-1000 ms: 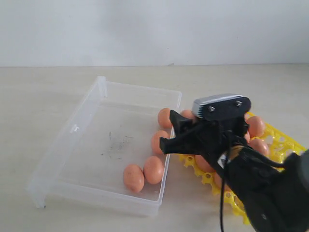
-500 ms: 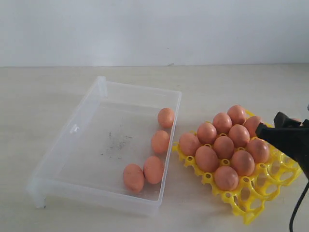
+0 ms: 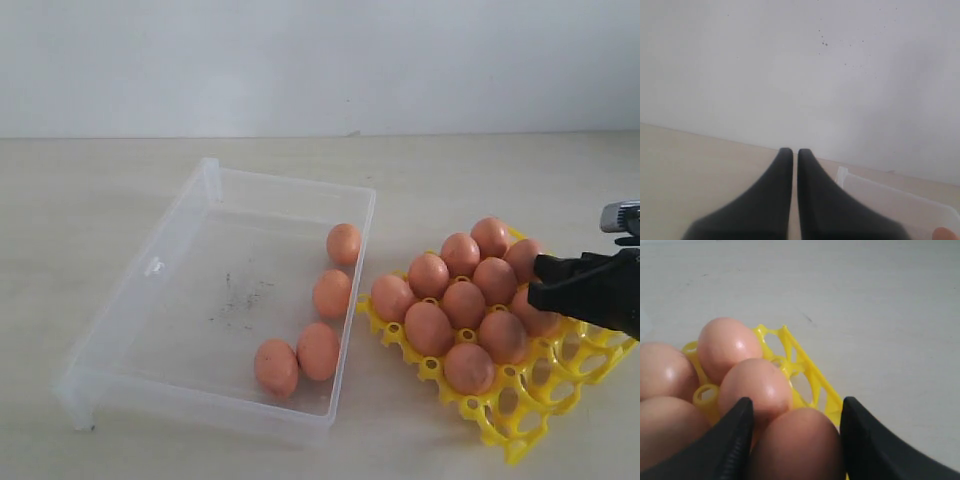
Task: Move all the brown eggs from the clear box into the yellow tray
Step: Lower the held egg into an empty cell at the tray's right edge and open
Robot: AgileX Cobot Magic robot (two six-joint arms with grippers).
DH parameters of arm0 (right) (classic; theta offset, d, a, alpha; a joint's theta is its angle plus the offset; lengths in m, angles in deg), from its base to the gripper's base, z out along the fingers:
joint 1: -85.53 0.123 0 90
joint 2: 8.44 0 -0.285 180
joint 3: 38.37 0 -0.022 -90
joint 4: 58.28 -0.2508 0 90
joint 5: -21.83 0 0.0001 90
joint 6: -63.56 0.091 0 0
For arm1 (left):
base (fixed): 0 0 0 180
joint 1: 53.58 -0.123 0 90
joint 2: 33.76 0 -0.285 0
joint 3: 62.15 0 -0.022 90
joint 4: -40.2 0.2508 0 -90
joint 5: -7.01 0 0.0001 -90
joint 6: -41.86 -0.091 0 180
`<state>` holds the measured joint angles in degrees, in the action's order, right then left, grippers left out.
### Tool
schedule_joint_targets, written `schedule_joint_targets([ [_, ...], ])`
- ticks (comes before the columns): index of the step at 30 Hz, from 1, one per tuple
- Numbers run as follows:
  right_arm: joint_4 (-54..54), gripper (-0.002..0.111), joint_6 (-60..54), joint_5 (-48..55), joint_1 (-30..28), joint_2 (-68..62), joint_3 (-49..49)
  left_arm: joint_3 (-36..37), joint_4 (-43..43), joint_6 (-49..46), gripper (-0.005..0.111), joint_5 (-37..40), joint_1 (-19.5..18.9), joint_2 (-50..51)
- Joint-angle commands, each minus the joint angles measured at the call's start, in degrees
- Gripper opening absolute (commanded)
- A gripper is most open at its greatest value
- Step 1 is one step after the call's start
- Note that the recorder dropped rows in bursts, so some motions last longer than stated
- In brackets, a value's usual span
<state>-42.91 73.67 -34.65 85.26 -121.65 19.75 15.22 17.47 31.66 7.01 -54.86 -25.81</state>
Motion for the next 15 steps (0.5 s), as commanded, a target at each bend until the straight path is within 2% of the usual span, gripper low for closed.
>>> schedule_joint_targets([
  [1, 0.0, 0.000, -1.3, -3.3, -0.4, -2.8, -0.6, -0.2, -0.2, -0.4, 0.004, 0.0, 0.4, -0.2],
  [5, 1.6, 0.000, -1.9, -0.6, -0.4, -3.2, -1.5, -0.2, -0.2, -0.4, 0.004, 0.0, 0.4, -0.2],
  [6, 1.9, 0.004, -1.9, -0.6, -0.4, -3.2, -1.5, -0.2, -0.2, -0.4, 0.004, 0.0, 0.4, -0.2],
  [7, 2.1, 0.009, -1.9, -0.6, -0.4, -3.2, -1.5, -0.2, -0.2, -0.4, 0.004, 0.0, 0.4, -0.2],
  [8, 2.1, 0.023, -1.9, -0.6, -0.4, -3.2, -1.5, -0.2, -0.2, -0.4, 0.004, 0.0, 0.4, -0.2],
  [9, 2.3, 0.031, -1.9, -0.6, -0.4, -3.2, -1.5, -0.2, -0.2, -0.4, 0.004, 0.0, 0.4, -0.2],
  [10, 3.3, 0.047, -1.9, -0.6, -0.4, -3.2, -1.5, -0.2, -0.2, -0.4, 0.004, 0.0, 0.4, -0.2],
  [13, 3.3, 0.062, -1.9, -0.6, -0.4, -3.2, -1.5, -0.2, -0.2, -0.4, 0.004, 0.0, 0.4, -0.2],
  [15, 3.3, 0.062, -2.1, -0.6, -0.4, -3.2, -1.5, -0.2, -0.2, -0.4, 0.004, 0.0, 0.4, -0.2],
])
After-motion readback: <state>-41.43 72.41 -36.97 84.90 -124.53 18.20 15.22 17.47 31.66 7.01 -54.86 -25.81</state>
